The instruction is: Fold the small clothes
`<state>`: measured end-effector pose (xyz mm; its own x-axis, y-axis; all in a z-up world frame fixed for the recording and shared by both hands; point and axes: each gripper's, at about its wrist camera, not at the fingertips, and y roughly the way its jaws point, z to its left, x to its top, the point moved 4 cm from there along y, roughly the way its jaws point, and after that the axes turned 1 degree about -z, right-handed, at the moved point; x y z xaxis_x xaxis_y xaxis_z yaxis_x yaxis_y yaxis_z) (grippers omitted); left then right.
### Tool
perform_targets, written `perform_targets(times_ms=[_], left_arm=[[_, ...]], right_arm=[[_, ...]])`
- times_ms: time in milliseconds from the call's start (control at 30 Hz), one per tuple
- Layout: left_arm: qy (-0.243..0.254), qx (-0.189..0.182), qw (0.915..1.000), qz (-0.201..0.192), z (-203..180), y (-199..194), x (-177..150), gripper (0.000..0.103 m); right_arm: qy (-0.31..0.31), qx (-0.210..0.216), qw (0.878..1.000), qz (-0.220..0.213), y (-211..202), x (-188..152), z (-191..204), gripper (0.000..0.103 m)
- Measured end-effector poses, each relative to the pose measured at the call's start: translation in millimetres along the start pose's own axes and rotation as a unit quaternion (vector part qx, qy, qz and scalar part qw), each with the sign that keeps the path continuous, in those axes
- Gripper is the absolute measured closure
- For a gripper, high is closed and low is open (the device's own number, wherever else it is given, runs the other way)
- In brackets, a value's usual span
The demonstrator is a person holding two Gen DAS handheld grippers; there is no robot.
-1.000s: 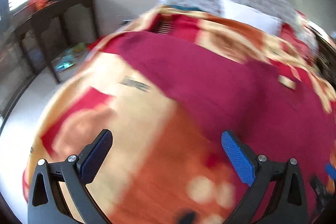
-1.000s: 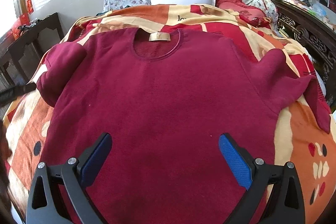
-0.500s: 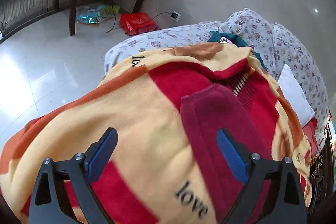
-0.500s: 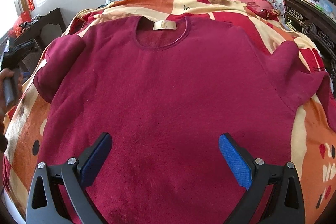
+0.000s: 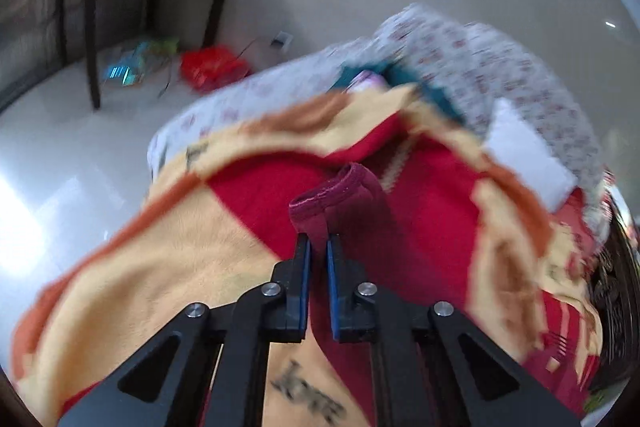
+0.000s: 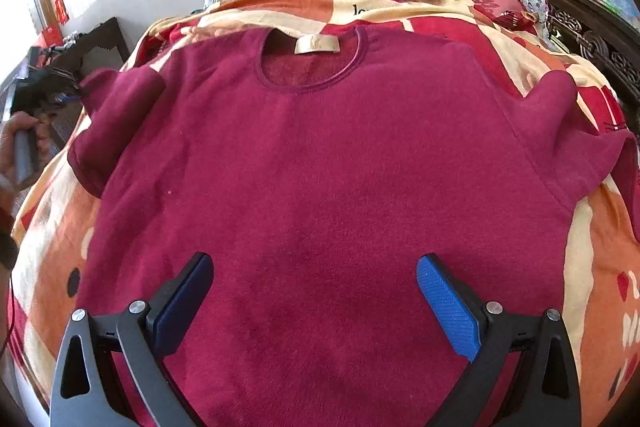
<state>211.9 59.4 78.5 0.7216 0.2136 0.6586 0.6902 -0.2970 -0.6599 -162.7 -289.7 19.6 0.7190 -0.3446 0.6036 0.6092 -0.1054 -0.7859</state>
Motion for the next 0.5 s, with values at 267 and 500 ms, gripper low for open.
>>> perform_targets(times_ms=[267,500], left_arm=[[0.131,-0.105,0.9844,-0.052,-126,-150,-10,0.096],[0.245,-0.221,0.944,-0.011,-265,-191,-113,0.096]], right_arm=[[0.037,0.006,0.999,-0.037,-34,9,-22,0.0],[0.079,-0.032,0.994,-0.07,-69,18,-79,0.0]])
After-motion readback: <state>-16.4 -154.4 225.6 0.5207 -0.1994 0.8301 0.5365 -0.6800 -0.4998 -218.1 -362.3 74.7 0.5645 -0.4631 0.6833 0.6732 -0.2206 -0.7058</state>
